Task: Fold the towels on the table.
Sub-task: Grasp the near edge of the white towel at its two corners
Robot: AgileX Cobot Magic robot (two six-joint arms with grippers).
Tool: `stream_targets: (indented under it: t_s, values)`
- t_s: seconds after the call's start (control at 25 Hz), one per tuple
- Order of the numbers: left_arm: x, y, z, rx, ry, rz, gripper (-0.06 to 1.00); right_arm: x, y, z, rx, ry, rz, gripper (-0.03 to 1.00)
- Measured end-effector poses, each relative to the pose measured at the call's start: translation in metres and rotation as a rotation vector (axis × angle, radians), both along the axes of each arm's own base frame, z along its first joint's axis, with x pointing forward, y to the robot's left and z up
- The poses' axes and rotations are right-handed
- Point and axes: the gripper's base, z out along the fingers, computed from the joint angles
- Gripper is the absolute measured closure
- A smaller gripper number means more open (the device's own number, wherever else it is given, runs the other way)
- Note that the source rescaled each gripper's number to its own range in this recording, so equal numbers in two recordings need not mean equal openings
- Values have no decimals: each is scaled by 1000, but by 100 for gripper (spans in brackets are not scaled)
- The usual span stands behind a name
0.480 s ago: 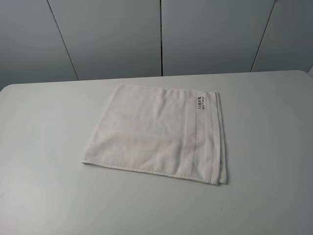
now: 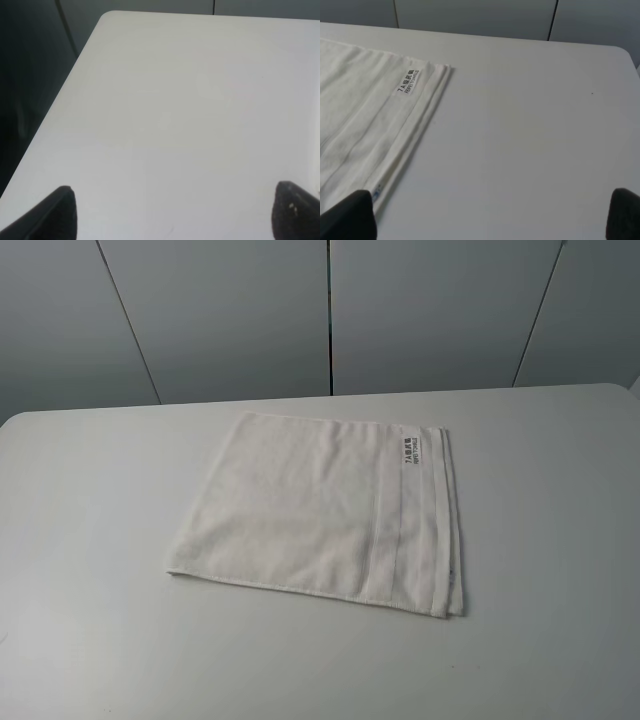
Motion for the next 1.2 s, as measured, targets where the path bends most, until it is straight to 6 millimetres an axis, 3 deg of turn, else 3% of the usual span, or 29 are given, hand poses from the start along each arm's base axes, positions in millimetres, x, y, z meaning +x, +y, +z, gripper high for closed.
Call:
stream_targets:
  t_s: [1.2]
  values:
    - [1, 11, 1, 113, -12, 31, -6, 0, 0, 0, 0, 0, 0, -3]
